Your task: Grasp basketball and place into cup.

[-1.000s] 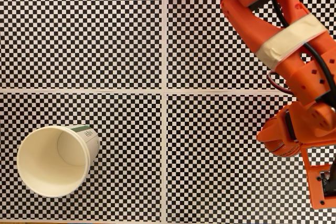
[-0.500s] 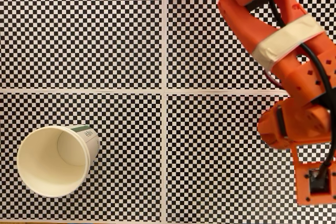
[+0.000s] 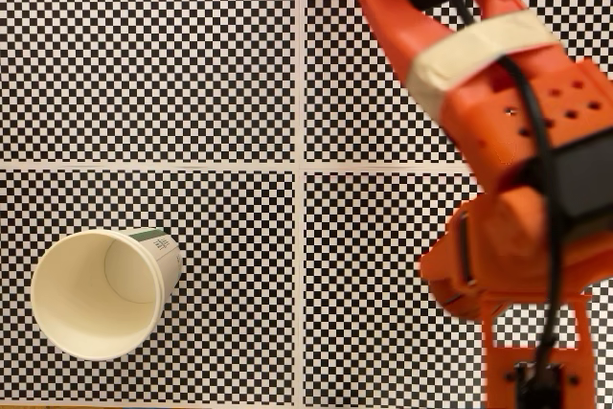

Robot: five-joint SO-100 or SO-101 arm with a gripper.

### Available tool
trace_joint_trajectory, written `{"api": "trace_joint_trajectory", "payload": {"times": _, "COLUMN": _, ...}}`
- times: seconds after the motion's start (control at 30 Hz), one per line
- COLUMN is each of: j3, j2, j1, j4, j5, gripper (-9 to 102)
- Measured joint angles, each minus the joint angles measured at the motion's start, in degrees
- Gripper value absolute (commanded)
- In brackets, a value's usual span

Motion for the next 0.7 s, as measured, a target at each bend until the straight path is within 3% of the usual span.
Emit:
{"api": "trace_joint_trajectory", "payload": {"times": 0.2, "j3": 0.7, "j2": 10.81, "j1": 4.66, "j4": 0.0, "j5": -4.31, "gripper": 29}}
{"api": "trace_joint_trajectory", "payload": {"times": 0.5, "j3": 26.46, "j2": 32.78, "j1": 9.32, "j4": 0.0, "j5": -6.94, "gripper": 27}}
{"api": "trace_joint_trajectory", "payload": {"times": 0.7, "j3": 35.42, "j2": 40.87, "j1": 13.62, "j4": 0.0, "j5": -8.26, "gripper": 26}}
